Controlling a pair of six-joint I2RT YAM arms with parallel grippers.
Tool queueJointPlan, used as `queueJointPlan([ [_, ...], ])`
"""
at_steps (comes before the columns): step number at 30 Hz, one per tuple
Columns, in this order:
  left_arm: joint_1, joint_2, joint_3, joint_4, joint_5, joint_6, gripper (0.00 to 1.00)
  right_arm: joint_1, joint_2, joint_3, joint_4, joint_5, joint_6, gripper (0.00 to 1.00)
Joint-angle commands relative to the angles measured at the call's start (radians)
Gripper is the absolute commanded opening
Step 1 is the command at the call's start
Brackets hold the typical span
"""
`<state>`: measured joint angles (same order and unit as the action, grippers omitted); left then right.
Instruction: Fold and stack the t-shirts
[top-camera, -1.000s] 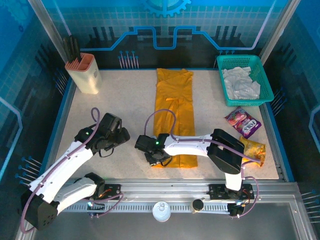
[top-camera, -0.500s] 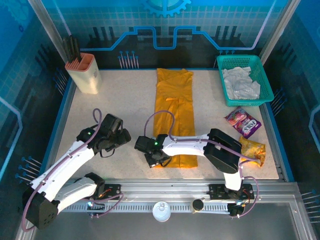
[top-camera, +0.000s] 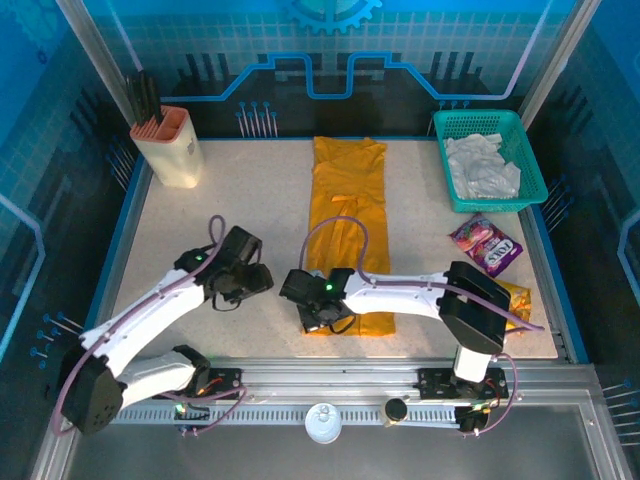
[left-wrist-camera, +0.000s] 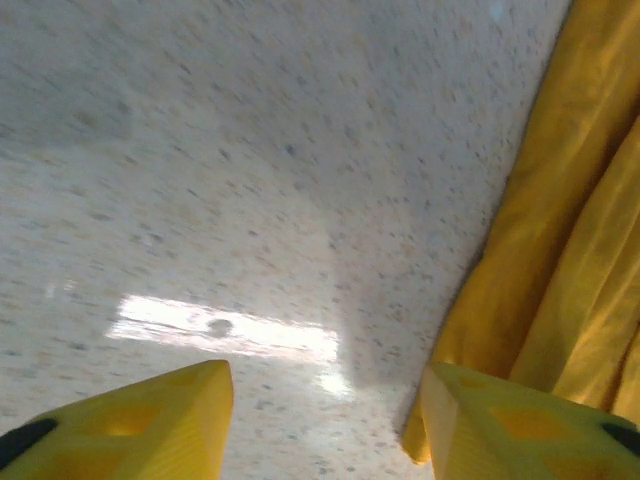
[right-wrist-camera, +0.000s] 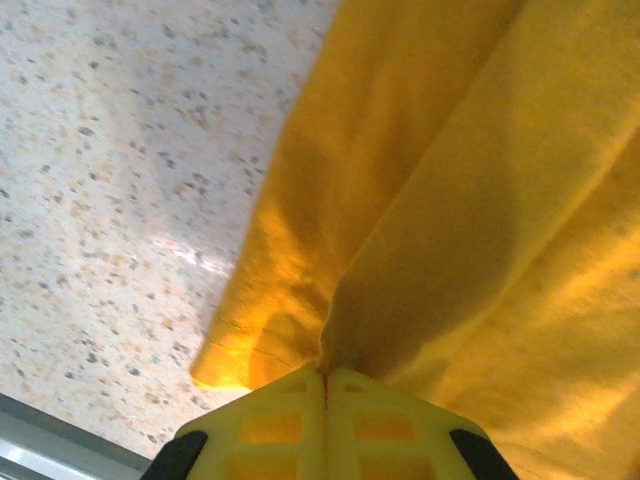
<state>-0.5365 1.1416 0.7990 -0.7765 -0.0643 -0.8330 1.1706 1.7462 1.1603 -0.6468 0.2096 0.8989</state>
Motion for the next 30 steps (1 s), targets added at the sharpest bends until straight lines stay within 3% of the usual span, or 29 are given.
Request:
queueJointPlan([
  [1,-0.075,0.084,-0.015,0.112,0.083,-0.021,0.42,-0.008,-0.057,-0.07,0.035,0.025,0.067,0.0],
  [4,-0.141,0.178,-0.013,0.203,0.106,-0.054,0.31,-0.009,-0.091,-0.12,0.063,0.027,0.092,0.0],
  [13,-0.234,0.393,0.027,0.358,0.16,-0.097,0.26,-0.012,-0.166,-0.231,0.134,0.042,0.159,0.0],
  [25,-0.264,0.495,0.034,0.291,0.127,-0.102,0.22,-0.012,-0.269,-0.379,0.114,0.105,0.27,0.0],
  [30,-0.267,0.482,0.019,0.269,0.129,-0.104,0.22,-0.018,-0.302,-0.401,0.095,0.126,0.279,0.08],
])
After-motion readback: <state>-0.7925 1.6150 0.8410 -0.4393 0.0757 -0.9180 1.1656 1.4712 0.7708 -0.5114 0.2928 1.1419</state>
